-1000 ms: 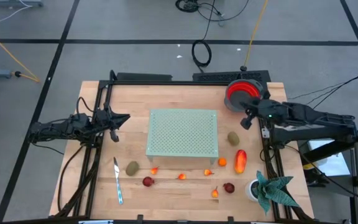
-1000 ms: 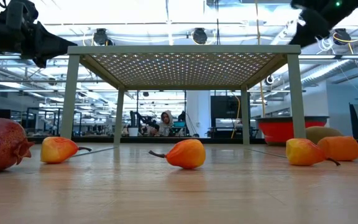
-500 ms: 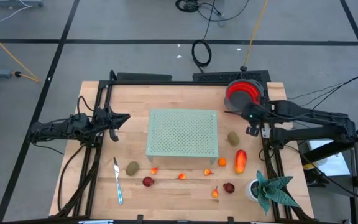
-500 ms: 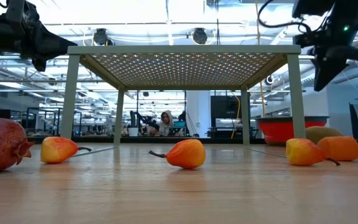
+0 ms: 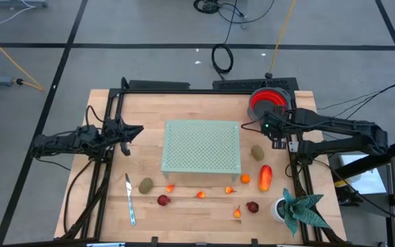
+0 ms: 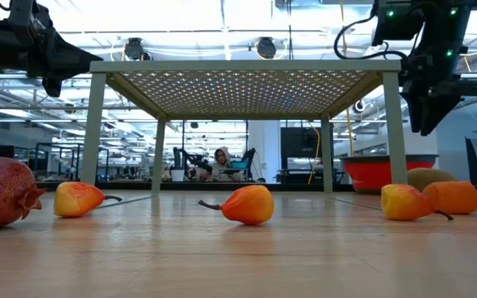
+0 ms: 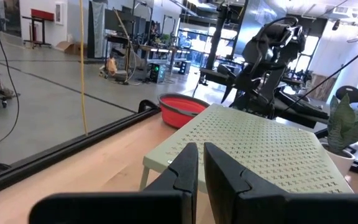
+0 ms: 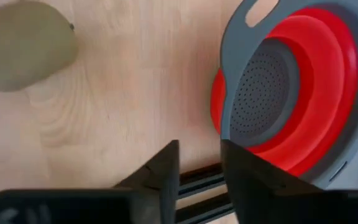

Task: Pick & Place Fruit
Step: Put the strainer on the shelf

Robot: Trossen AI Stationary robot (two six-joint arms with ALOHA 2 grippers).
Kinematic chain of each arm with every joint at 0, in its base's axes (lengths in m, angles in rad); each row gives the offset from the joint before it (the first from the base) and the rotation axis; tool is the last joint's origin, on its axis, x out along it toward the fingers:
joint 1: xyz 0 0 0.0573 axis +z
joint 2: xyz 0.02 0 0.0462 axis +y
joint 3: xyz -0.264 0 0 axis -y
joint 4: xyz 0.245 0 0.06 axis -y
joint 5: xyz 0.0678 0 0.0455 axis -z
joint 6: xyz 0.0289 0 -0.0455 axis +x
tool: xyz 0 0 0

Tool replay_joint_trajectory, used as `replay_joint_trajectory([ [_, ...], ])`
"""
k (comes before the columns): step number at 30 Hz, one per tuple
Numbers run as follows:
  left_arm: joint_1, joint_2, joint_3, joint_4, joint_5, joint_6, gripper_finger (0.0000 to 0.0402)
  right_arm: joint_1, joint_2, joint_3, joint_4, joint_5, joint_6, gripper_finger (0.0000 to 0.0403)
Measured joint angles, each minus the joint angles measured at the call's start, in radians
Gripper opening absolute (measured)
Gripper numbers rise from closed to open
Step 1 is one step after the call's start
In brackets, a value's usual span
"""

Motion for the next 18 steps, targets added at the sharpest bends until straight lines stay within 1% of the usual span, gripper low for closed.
replay_joint_trajectory([
  [4,0.0,0.0,0.0,0.0,0.0,0.0,0.0026,-0.045,0.016,0.0,0.0,0.016,-0.038,0.0162],
  [7,0.0,0.0,0.0,0.0,0.0,0.001,0.0026,-0.087,0.026,0.0,0.005,0.029,-0.043,0.0176],
  [12,0.0,0.0,0.0,0.0,0.0,0.007,0.0026,-0.154,0.052,-0.008,0.047,0.025,-0.074,0.0179],
  [15,0.0,0.0,0.0,0.0,0.0,0.014,0.0026,-0.188,0.068,-0.038,0.093,0.021,-0.105,0.0177],
  [18,0.0,0.0,0.0,-0.001,0.0,0.014,0.0026,-0.21,0.081,-0.075,0.131,-0.004,-0.138,0.0177],
])
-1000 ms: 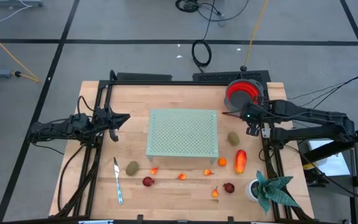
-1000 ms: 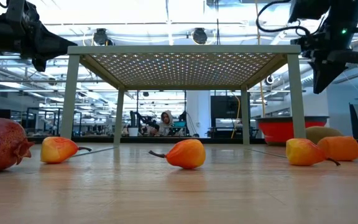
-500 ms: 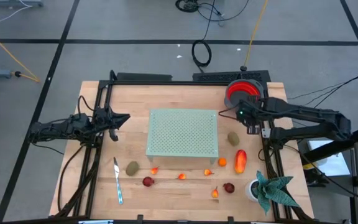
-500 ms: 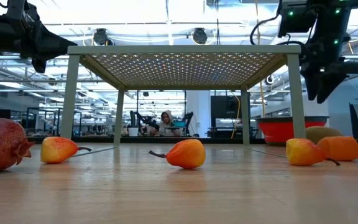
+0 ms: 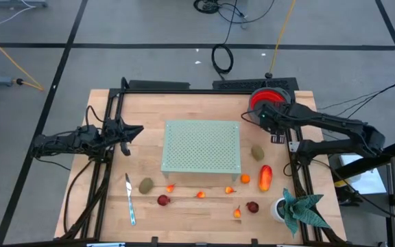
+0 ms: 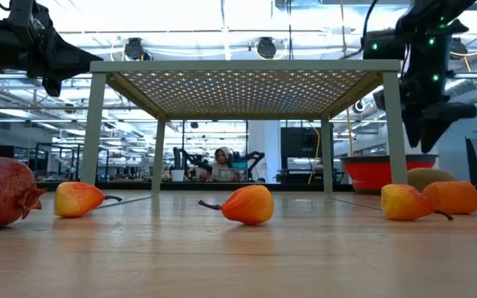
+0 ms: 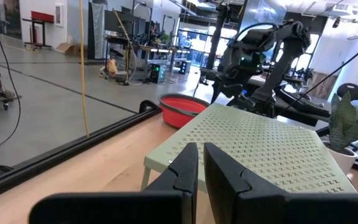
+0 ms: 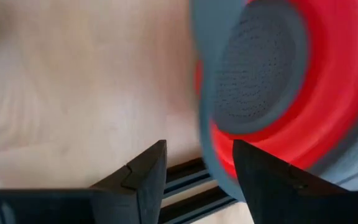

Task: Pick & Place Fruit
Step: Put the strainer on the shelf

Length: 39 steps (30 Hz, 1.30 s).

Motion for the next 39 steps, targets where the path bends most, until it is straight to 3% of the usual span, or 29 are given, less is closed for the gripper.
replay_joint_trajectory([
  [13,0.0,0.0,0.0,0.0,-0.005,0.0,0.0026,-0.05,0.007,-0.101,0.131,0.004,-0.074,0.0164],
  [25,0.0,0.0,0.0,0.0,-0.069,-0.001,0.0026,-0.077,0.005,-0.141,0.166,0.016,-0.075,0.0017],
  [34,0.0,0.0,0.0,0.004,-0.07,-0.021,0.0026,-0.074,0.006,-0.125,0.172,0.106,-0.056,0.0014],
  [39,0.0,0.0,0.0,0.096,-0.07,-0.066,0.0026,-0.074,0.006,-0.077,0.168,0.108,-0.055,0.0013],
])
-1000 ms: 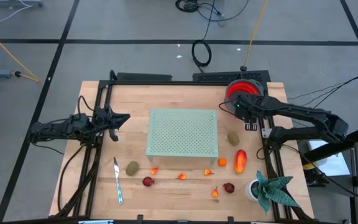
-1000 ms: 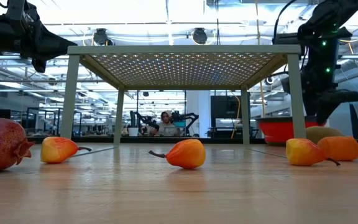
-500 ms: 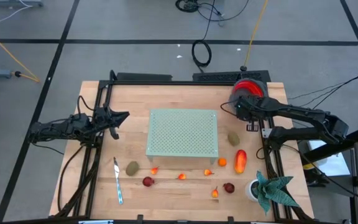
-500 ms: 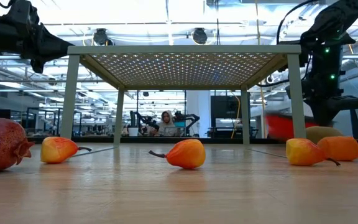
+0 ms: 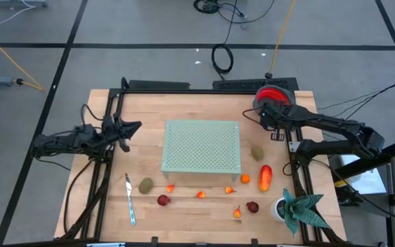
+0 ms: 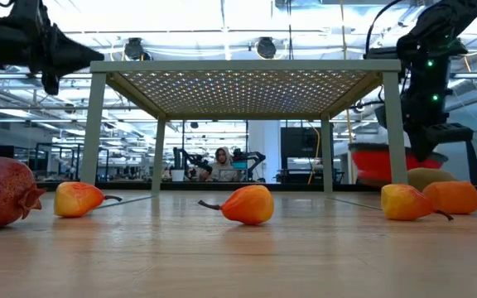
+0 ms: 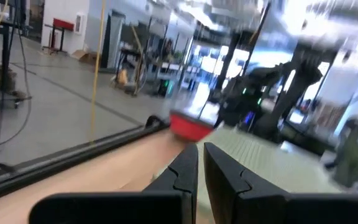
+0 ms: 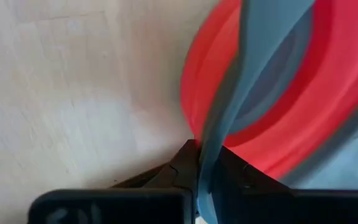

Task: Pick & Place Fruit
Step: Put the strainer on the shelf

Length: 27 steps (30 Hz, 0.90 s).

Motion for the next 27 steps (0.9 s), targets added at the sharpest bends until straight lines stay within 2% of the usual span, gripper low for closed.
replay_joint_trajectory([
  [5,0.0,0.0,0.0,0.149,-0.001,0.001,0.0026,0.005,0.0,0.08,-0.002,0.008,-0.032,0.0013],
  [11,0.0,0.0,0.0,0.266,-0.004,0.046,0.0026,0.074,0.0,0.184,-0.006,0.135,-0.161,0.0013],
  [20,0.0,0.001,0.0,0.303,-0.089,-0.018,0.0026,0.212,0.0,0.34,0.0,0.24,-0.42,0.0013],
  [27,0.0,0.083,0.0,0.345,-0.137,-0.119,0.0026,0.312,0.01,0.451,0.059,0.309,-0.591,0.0013],
])
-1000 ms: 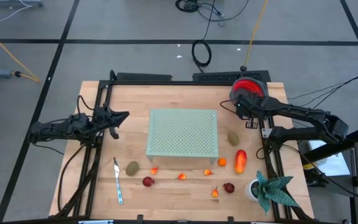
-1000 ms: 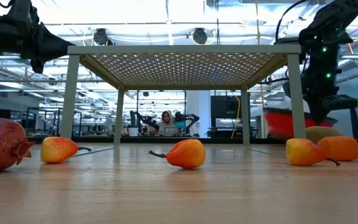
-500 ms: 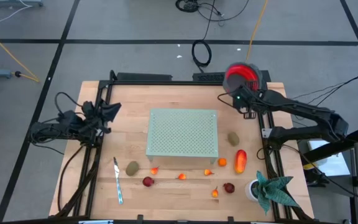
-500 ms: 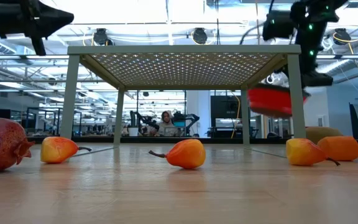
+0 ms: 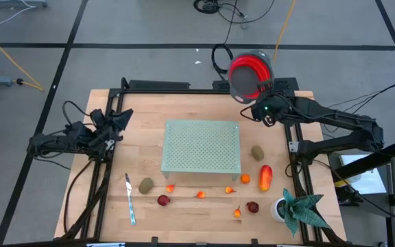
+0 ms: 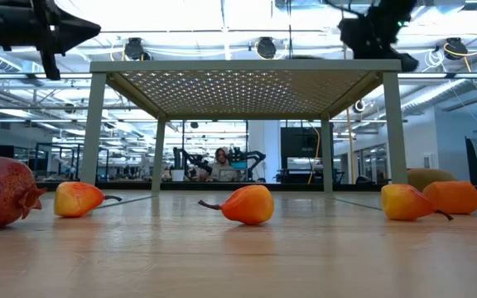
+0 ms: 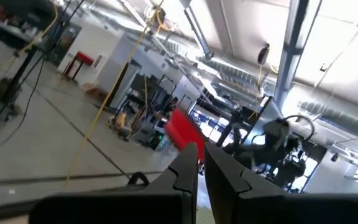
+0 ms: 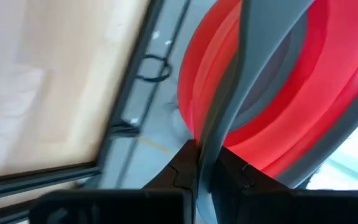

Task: Pick & Place Fruit
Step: Put the strainer on the shelf

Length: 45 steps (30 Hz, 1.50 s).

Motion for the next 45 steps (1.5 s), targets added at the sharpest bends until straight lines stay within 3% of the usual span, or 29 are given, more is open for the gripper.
replay_joint_trajectory([
  [7,0.0,0.177,0.04,0.105,-0.029,-0.07,0.0026,0.091,0.084,0.07,0.148,0.077,-0.214,0.0013],
  [17,-0.001,0.455,0.288,0.106,-0.078,0.002,0.0026,0.166,0.237,0.09,0.399,0.091,-0.464,0.0013],
  [25,0.0,0.691,0.512,0.056,-0.117,0.092,0.0026,0.181,0.298,0.09,0.479,0.096,-0.507,0.0013],
  [33,0.0,0.926,0.729,0.002,-0.169,0.235,0.0026,0.18,0.313,0.091,0.5,0.172,-0.504,0.0013],
  [40,0.0,1.133,0.92,-0.094,-0.327,0.331,0.0026,0.18,0.313,0.09,0.502,0.171,-0.502,0.0013],
  [45,0.0,1.276,1.066,-0.159,-0.409,0.484,0.0026,0.18,0.313,0.09,0.503,0.171,-0.5,0.0013],
])
